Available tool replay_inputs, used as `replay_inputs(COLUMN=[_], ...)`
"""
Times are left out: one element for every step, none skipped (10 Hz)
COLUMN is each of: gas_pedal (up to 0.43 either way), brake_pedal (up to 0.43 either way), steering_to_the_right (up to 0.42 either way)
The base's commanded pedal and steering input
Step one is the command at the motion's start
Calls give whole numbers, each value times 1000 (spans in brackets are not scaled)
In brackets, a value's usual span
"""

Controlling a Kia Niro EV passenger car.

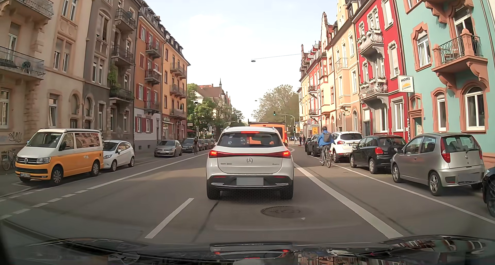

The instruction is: Follow the waypoints while adhering to traffic rules and regulations

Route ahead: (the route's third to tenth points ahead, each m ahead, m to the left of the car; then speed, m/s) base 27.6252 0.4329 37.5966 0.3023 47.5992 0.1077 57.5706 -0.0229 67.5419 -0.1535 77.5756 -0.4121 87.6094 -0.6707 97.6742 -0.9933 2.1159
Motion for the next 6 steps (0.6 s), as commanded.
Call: replay_inputs(gas_pedal=[0, 0, 0, 0, 0, 0], brake_pedal=[189, 195, 195, 201, 195, 201], steering_to_the_right=[4, 3, 3, 2, 1, 1])
